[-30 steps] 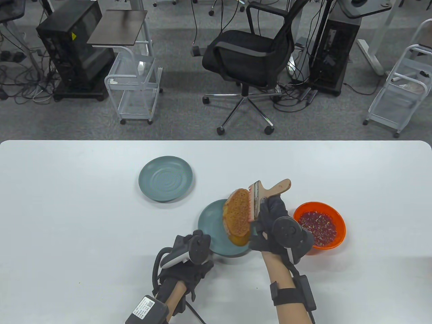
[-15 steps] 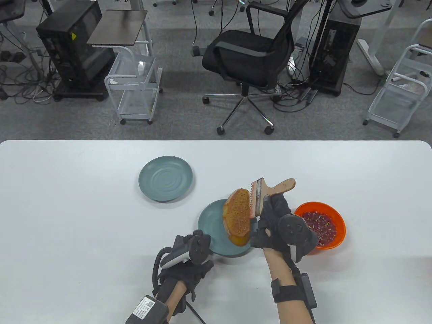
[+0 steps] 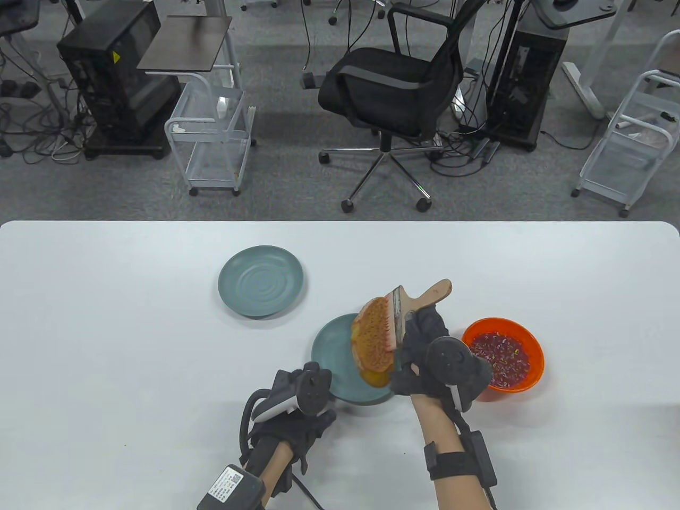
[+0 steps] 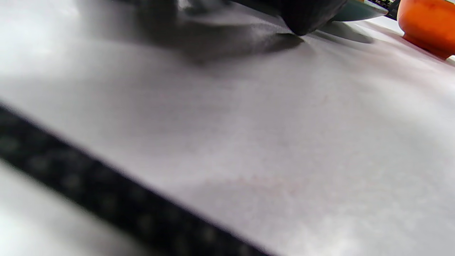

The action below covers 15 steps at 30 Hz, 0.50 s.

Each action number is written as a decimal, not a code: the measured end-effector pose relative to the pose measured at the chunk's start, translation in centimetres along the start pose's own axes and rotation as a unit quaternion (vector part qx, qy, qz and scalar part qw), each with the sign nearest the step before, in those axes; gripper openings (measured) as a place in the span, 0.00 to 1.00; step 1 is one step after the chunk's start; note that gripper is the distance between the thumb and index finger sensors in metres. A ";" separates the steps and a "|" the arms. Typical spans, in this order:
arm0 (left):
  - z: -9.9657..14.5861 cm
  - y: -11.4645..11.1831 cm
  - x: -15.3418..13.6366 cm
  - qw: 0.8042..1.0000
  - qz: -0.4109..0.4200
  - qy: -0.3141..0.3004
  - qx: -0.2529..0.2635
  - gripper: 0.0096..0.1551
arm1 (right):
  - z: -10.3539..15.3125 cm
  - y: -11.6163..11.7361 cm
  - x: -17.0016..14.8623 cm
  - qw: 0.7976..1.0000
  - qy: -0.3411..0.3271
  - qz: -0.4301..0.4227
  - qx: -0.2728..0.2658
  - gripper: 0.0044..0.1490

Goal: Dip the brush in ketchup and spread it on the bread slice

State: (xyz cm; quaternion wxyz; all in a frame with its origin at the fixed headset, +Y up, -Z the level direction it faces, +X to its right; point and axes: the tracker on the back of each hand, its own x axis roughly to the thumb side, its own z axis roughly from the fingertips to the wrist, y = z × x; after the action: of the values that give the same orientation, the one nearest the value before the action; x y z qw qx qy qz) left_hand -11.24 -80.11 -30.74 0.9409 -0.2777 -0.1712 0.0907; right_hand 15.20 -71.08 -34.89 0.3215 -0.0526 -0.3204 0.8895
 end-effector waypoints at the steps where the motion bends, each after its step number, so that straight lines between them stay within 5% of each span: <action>1: 0.0 0.0 0.0 1.000 -0.001 0.000 0.000 0.43 | 0.0 -0.2 0.0 1.000 0.005 -0.011 0.003 0.29; 5: 0.0 0.0 0.0 1.000 -0.001 0.001 -0.002 0.43 | 0.7 0.9 -0.3 0.990 0.053 -0.117 0.058 0.29; 9: 0.0 0.0 0.0 1.000 0.002 -0.001 -0.001 0.43 | 1.1 2.0 -0.6 0.984 0.085 -0.123 0.099 0.29; 15: 0.0 0.0 0.0 1.000 -0.001 0.001 -0.001 0.43 | 0.3 -0.6 -1.0 0.999 0.029 -0.022 0.020 0.29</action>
State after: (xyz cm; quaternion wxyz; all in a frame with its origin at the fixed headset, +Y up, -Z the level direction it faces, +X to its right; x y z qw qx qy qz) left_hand -11.28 -80.10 -30.76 0.9408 -0.2787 -0.1709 0.0894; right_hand 16.20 -71.46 -34.43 0.3514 -0.0645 -0.2946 0.8863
